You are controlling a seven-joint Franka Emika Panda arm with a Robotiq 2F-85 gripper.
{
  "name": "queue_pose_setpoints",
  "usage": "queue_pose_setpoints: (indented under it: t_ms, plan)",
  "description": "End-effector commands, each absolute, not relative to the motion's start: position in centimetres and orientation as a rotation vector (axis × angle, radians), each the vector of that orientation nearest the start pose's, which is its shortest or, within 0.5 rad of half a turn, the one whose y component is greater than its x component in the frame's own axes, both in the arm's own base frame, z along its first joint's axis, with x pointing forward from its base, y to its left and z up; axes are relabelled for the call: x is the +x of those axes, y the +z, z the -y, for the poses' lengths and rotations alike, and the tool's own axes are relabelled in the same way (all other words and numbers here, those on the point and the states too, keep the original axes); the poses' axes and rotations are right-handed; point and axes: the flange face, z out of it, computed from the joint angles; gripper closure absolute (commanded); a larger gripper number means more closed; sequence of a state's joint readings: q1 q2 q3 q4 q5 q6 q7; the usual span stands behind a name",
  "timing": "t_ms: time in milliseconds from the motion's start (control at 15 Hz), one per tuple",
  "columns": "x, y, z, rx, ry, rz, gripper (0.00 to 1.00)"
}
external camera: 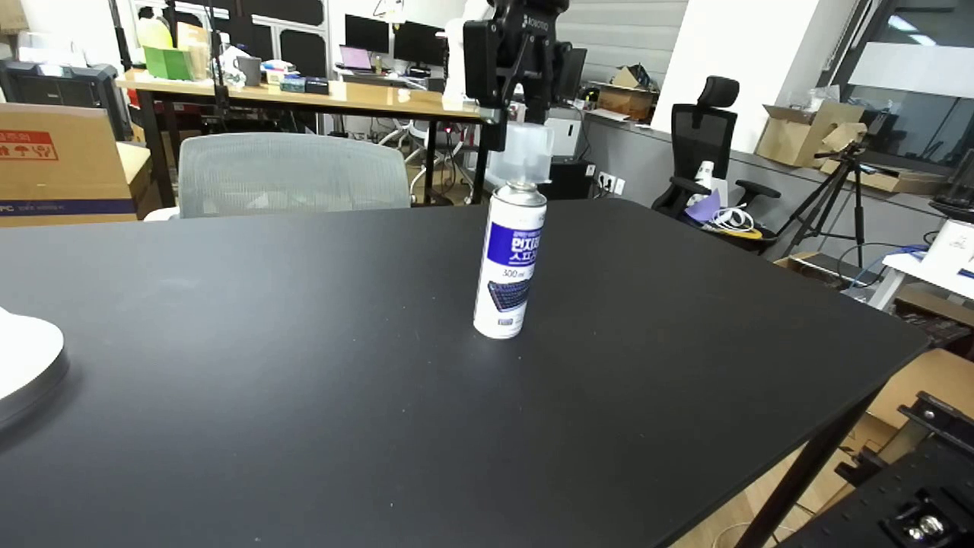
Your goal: Put the lid on the can
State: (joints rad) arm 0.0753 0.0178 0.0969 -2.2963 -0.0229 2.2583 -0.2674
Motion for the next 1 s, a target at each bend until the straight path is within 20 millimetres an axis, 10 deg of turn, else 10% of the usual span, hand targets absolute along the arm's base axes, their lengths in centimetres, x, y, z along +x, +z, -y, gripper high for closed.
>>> queue_pose_setpoints:
  t_ms: [0,800,933]
  plan:
    - [48.9,33.7,-8.4,-3.108,0.042,0.664,0.60]
    - [48.6,31.9,-8.0,-3.129,0.020,0.652,0.60]
    - [48.7,31.8,-7.8,-3.124,0.044,0.644,0.08]
